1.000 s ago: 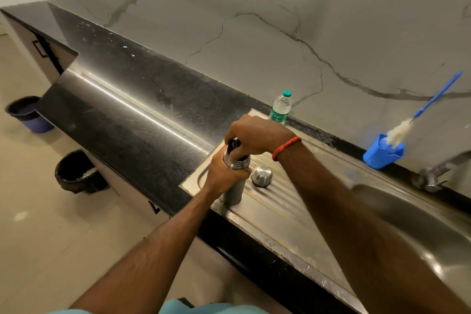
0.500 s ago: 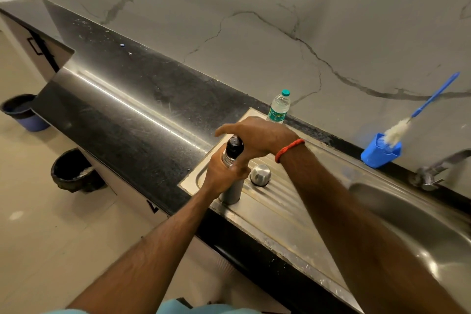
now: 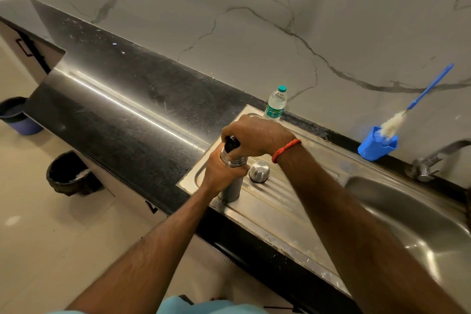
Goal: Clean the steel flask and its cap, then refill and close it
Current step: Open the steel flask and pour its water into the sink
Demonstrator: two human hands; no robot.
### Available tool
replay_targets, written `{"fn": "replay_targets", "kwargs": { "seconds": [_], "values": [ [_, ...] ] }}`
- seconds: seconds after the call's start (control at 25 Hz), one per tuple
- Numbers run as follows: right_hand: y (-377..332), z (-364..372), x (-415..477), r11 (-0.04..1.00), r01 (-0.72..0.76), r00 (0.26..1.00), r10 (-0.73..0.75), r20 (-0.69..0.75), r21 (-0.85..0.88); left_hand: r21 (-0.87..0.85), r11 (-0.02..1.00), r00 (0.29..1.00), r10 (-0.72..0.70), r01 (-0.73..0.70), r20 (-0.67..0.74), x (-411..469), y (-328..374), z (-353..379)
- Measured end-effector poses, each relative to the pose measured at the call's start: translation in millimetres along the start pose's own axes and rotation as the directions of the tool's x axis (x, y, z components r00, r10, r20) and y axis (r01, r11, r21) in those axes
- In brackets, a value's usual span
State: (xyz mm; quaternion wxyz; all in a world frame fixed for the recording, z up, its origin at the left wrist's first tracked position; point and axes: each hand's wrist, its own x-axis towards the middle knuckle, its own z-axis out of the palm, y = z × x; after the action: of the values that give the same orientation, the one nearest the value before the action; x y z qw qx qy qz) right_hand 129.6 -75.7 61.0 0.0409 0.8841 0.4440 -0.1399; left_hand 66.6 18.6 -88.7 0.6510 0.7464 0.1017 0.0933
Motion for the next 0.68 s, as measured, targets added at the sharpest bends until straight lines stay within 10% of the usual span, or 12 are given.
{"fn": "replay_targets", "kwargs": {
  "seconds": [0.28, 0.68],
  "values": [
    [22, -28, -24, 0.975, 0.03, 0.993, -0.003, -0.122, 0.221, -0.014, 1.0, 1.0, 0.011, -0.011, 0.003, 0, -1, 0],
    [82, 20, -38, 0.914, -0.342, 0.938, 0.346, 0.021, 0.218, 0.009, 0.998, 0.998, 0.06, -0.06, -0.002, 2, -7, 0]
  ]
}}
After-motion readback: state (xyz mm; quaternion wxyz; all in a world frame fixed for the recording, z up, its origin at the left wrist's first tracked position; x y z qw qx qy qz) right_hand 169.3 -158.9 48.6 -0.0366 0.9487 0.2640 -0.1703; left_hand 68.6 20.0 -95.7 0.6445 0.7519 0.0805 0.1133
